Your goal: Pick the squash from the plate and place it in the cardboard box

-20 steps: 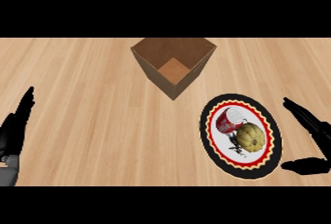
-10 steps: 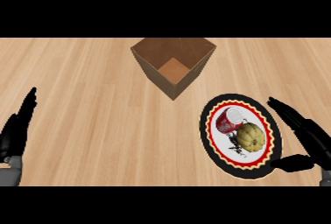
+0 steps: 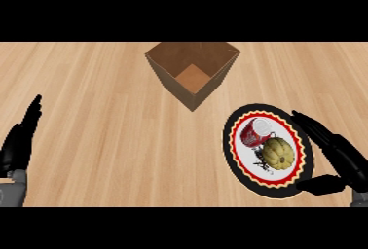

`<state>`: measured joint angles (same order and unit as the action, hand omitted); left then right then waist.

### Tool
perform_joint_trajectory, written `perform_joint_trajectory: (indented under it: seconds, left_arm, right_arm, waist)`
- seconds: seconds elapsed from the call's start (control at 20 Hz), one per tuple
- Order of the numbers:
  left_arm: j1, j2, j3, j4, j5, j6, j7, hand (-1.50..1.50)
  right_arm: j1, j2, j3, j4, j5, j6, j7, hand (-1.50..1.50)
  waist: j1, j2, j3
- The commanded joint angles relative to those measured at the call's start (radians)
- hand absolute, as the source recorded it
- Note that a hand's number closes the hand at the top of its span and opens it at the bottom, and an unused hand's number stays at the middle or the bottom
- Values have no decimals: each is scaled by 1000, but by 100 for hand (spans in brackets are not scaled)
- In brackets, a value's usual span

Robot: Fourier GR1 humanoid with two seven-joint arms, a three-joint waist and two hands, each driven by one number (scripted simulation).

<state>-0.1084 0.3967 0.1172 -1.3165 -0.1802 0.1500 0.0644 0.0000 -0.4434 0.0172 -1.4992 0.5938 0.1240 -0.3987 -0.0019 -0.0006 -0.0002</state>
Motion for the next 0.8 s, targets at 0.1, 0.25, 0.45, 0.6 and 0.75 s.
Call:
perform_joint_trajectory:
  seconds: [0.1, 0.25, 0.45, 0.6, 0.75]
  left_arm:
    - [0, -32, 5, -35, -45, 0, 35, 0]
    - [-44, 5, 46, 30, -25, -54, 3, 0]
    - [-7, 3, 69, 13, -20, -68, -25, 0]
    - [17, -18, 48, -66, -28, -67, 38, 0]
    - [49, -55, 38, -87, -60, -40, 18, 0]
  right_arm:
    - [42, 24, -2, -106, 25, 37, -33, -150]
    - [65, 66, 27, -212, 44, 68, 52, -150]
    - [98, 98, 71, -181, 149, 43, 100, -150]
    - [13, 139, 78, -82, 184, 37, 162, -150]
    - [11, 143, 53, -23, 203, 23, 140, -150]
  waist:
    - [0, 0, 0]
    - [-2, 0, 0]
    - [0, 0, 0]
    - [6, 0, 1]
    - [5, 0, 0]
